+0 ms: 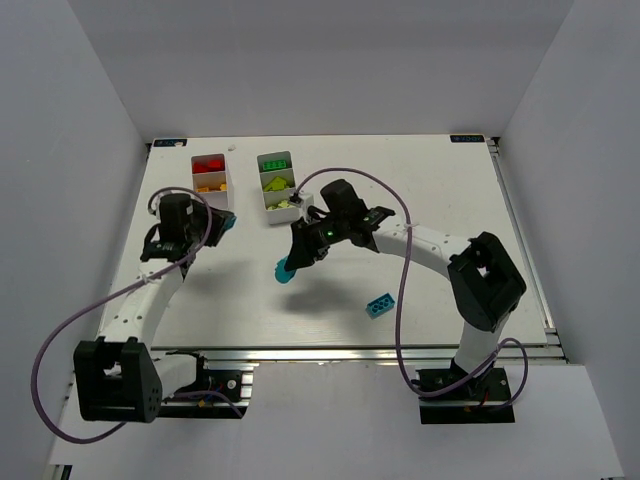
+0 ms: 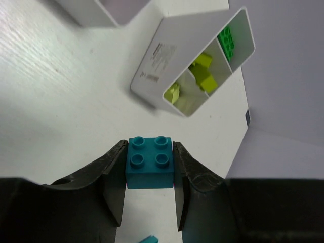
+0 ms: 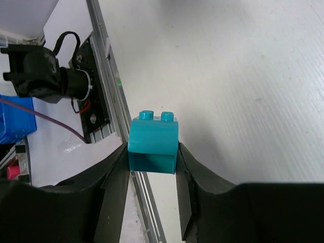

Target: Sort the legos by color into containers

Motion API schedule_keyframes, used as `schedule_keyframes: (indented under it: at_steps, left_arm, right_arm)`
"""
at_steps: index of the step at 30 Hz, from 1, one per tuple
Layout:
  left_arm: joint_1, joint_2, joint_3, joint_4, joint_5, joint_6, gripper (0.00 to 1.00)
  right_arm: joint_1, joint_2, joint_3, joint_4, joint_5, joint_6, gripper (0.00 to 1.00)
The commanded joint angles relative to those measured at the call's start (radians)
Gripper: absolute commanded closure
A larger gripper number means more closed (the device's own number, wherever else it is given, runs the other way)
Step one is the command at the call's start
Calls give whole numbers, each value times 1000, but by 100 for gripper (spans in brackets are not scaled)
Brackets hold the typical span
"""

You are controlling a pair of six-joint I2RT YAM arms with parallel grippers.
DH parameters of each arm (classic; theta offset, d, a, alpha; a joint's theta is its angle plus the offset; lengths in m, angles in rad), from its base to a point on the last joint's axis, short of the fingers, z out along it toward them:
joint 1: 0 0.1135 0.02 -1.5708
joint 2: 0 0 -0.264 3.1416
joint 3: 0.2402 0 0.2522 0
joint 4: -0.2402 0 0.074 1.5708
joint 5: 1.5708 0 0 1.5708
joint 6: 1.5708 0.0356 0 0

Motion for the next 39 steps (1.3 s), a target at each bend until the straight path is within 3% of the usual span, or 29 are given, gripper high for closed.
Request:
schedule_keyframes:
  at_steps: [1, 9, 14, 19, 21, 26, 35, 39]
  left_arm:
    - [24, 47, 96, -52, -51, 86, 100]
    - [24, 232, 361, -76, -321, 285, 100]
    - [24, 341, 468, -100, -299, 518, 99]
    - [24, 458, 577, -171, -239, 684, 87]
    - [24, 519, 613, -213, -198, 710, 80]
    - [24, 622, 709, -290, -177, 761, 75]
    - [24, 671, 697, -274, -196, 784, 65]
    - [24, 693, 699, -266, -205, 781, 53]
  right_arm:
    - [-27, -84, -25, 59, -49, -41, 100]
    - [-87, -126, -56, 61, -16, -109, 100]
    - [-113, -133, -64, 58, -18, -113, 100]
    - [-127, -133, -65, 58, -16, -113, 100]
    - [-130, -133, -64, 59, -16, -115, 100]
    - [-141, -133, -62, 56, -16, -118, 100]
    - [-153, -126, -55, 58, -16, -116, 100]
    - [-156, -121, -49, 58, -18, -116, 100]
